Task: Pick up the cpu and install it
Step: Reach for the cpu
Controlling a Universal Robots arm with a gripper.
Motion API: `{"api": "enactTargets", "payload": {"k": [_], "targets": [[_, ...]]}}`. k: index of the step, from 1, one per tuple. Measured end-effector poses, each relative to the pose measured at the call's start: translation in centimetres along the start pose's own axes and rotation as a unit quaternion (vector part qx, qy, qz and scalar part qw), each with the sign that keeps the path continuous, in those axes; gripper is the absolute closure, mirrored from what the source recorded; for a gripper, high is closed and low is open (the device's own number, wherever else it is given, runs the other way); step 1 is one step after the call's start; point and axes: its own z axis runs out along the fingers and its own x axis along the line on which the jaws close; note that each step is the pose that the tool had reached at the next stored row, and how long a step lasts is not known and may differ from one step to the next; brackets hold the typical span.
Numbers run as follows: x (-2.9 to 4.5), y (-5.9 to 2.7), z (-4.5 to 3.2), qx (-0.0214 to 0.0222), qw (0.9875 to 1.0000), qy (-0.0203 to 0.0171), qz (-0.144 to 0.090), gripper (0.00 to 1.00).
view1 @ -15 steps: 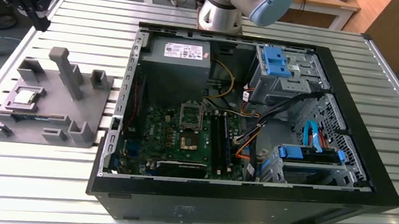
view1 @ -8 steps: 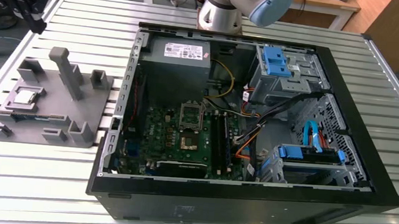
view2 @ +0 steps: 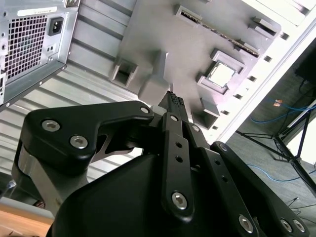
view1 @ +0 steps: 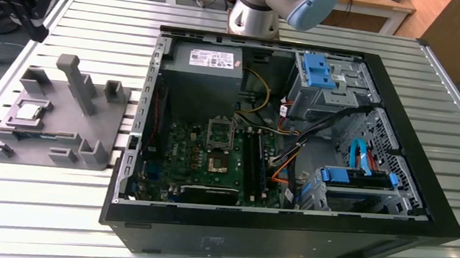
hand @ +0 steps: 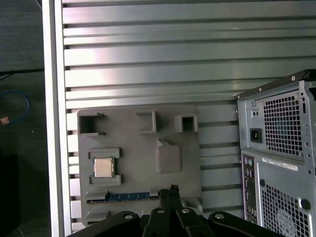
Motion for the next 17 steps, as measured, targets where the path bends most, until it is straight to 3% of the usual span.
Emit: {"api": "enactTargets", "payload": {"k": [17], "targets": [[1.25, -0.34, 0.88, 0.0000, 1.0000, 0.0000, 0.000, 0.89]]}}
